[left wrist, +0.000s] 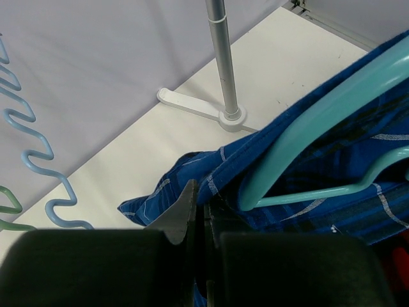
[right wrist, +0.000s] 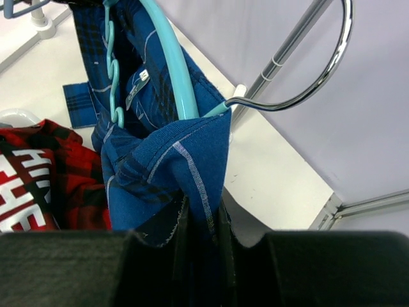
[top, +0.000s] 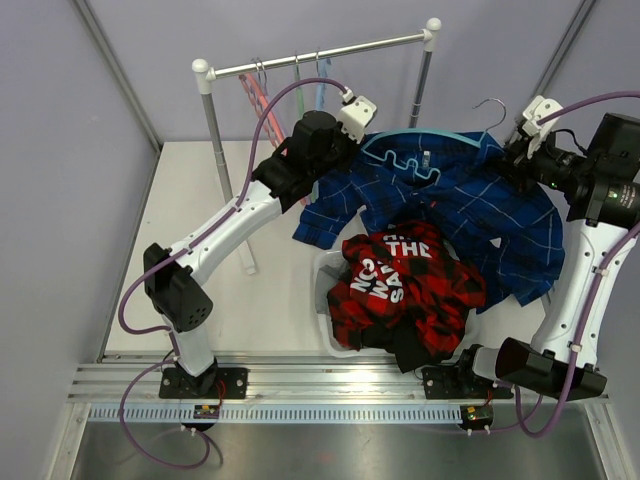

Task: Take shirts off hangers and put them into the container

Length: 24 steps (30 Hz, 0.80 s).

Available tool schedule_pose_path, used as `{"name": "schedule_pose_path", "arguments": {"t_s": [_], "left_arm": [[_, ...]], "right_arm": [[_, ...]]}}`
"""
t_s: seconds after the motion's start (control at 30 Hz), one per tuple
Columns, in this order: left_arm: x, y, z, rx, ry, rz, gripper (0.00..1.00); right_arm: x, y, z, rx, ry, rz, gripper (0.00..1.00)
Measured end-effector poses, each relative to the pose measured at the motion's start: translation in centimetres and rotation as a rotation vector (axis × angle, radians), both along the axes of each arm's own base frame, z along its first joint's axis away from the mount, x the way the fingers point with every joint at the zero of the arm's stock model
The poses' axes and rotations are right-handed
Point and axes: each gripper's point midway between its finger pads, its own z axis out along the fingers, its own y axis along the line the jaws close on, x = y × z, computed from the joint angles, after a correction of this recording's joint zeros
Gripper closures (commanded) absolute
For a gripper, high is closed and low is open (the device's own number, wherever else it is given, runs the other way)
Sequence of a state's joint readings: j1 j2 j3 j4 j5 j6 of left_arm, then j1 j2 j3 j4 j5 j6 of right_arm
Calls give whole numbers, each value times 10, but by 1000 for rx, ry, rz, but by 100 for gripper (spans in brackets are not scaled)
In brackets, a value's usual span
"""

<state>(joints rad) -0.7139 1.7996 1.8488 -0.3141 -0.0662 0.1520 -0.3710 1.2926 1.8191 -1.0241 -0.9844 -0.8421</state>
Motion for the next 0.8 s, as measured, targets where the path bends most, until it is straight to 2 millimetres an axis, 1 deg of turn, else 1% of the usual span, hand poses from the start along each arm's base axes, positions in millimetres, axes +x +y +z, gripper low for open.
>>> {"name": "schedule_pose_path", "arguments": {"t_s": [0.13, 0.23, 0.4, 0.57, 0.7, 0.8], "left_arm": [[0, 0, 0, 5, -3, -7, 100], [-1, 0, -1, 12, -1, -11, 100], [-2, -4, -3, 6, -1, -30, 100], [-6, -6, -4, -7, -3, -50, 92], [-10, -1, -5, -19, 9, -64, 91], [-10, 1, -4, -31, 18, -73, 90]], "right_arm": [[-4, 1, 2, -58, -37, 36, 100], [-6, 3, 3, -67, -49, 53, 100], [-1, -3, 8, -39, -44, 7, 100], [6, -8, 9, 1, -23, -46, 100], [11, -10, 6, 45, -3, -65, 100], [14, -10, 6, 83, 6, -74, 100]]}}
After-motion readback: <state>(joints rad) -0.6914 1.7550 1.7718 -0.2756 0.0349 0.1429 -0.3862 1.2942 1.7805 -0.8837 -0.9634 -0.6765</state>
